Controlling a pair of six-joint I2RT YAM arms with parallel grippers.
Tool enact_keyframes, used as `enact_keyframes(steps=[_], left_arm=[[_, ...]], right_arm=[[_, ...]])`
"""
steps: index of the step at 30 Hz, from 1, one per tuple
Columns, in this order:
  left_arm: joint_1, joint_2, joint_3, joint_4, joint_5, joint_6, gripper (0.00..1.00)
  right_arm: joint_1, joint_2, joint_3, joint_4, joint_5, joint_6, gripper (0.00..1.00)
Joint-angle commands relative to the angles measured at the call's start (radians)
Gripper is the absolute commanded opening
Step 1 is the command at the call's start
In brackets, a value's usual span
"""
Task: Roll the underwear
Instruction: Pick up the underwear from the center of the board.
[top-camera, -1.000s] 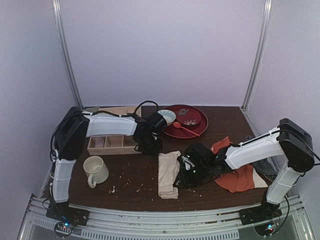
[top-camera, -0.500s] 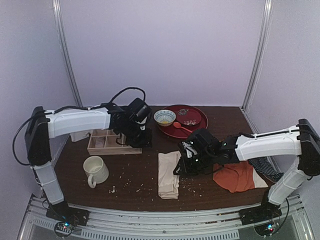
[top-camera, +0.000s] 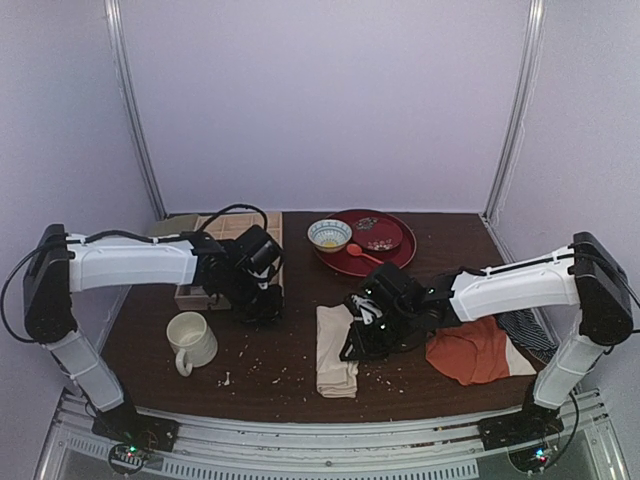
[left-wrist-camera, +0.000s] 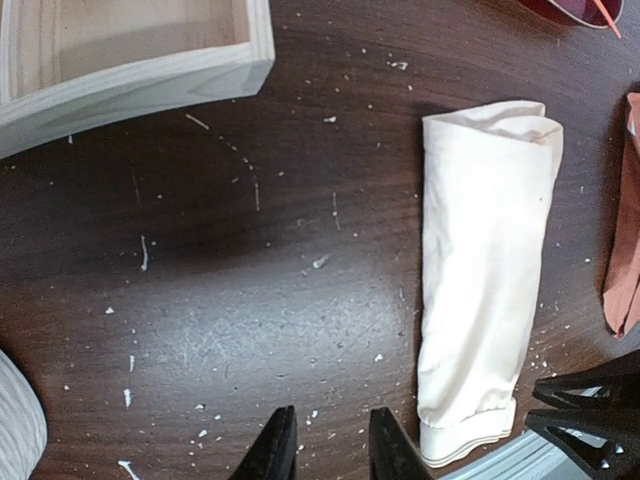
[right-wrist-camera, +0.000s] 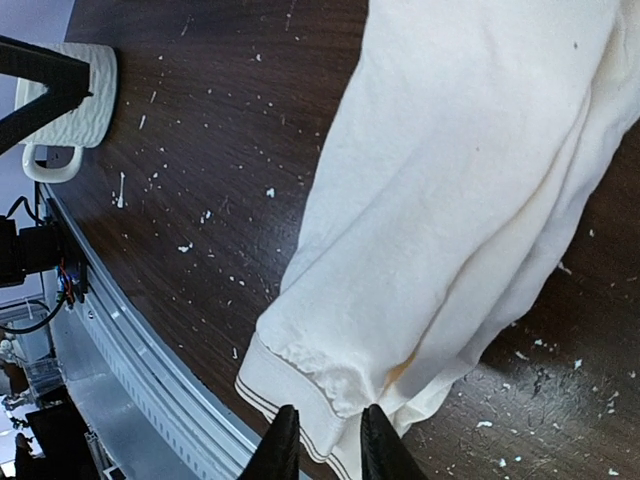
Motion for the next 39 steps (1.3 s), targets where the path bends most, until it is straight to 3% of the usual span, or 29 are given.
enact_keyframes(steps=[1, 14, 18, 22, 35, 39], left_arm=[[-0.012, -0.042, -0.027, 0.054, 0.016, -0.042, 0.34], [-0.031, -0.066, -0.056, 0.06, 0.004, -0.071, 0.34], [-0.037, -0.074, -0.065, 0.063, 0.004, -0.08, 0.34], [-0.045, -0.081, -0.071, 0.063, 0.003, -0.086, 0.34], [-0.082, -0.093, -0.094, 0.079, 0.021, -0.12, 0.35], [-0.12, -0.102, -0.153, 0.177, 0.102, -0.189, 0.45]], right_arm=[[0.011, 0.003, -0.034, 0.0, -0.039, 0.026, 0.2], [0.049, 0.032, -0.062, 0.047, -0.043, 0.075, 0.2], [0.051, 0.033, -0.069, 0.048, -0.025, 0.082, 0.13], [0.054, 0.022, -0.084, 0.04, -0.02, 0.09, 0.0], [0.063, 0.007, -0.128, -0.014, 0.027, 0.109, 0.0], [0.063, 0.035, -0.131, 0.003, 0.026, 0.106, 0.0]])
